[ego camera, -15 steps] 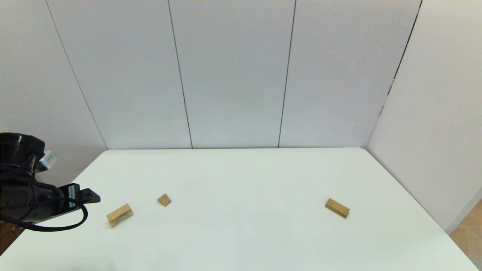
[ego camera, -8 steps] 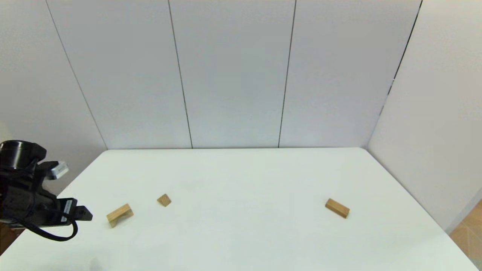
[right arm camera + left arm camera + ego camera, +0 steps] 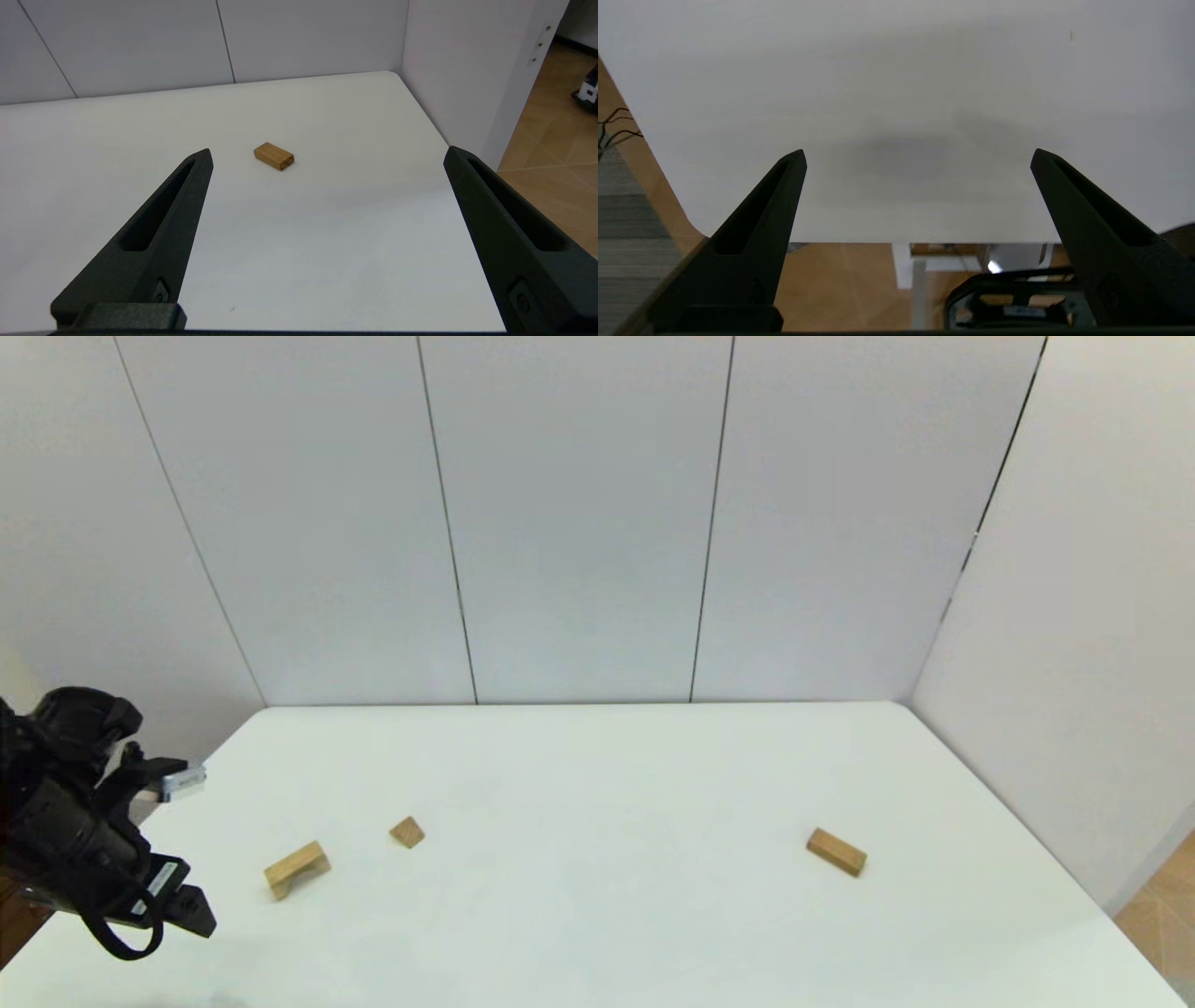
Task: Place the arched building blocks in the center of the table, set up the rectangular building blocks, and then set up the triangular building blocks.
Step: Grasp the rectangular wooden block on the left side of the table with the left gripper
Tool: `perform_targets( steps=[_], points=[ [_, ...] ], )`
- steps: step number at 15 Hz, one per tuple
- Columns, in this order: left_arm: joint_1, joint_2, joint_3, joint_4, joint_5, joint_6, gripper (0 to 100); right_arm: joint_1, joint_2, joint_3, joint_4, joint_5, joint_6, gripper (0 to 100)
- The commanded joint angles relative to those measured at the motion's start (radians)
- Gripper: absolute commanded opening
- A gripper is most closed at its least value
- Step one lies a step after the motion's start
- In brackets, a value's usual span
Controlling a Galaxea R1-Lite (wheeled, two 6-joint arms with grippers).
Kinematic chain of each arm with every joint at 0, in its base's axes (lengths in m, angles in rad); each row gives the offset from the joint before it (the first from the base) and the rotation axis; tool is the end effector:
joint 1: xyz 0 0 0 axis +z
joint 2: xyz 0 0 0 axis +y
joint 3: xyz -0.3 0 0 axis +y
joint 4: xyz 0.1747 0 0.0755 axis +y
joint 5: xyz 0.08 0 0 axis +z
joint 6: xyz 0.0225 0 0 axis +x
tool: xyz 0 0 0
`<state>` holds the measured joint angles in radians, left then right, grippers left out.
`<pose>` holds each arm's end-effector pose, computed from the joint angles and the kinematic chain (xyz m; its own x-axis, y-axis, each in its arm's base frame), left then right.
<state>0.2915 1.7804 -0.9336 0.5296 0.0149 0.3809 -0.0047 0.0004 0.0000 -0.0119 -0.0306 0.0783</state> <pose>0.2437 0.0735 0.1120 0.1807 0.0698 -0.9811 0.0800 0.9931 0.0854 -0.0228 -0.0006 0.0767 0.9993 -0.0353 0.0115 0.0343 0.9963 0.0786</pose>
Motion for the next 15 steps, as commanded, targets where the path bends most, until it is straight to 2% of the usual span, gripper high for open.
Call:
perform_targets(
  steps=[1,10,15],
  points=[
    [0.0,0.114,-0.085,0.04,0.002,0.092,100,0.0,0.0,0.0,0.0,0.0,0.0,100],
    [-0.025,0.327,-0.307,0.038,-0.003,0.349,100,0.0,0.0,0.0,0.0,0.0,0.0,100],
    [-0.097,0.373,-0.353,0.075,-0.001,0.355,100,0.0,0.0,0.0,0.0,0.0,0.0,100]
  ],
)
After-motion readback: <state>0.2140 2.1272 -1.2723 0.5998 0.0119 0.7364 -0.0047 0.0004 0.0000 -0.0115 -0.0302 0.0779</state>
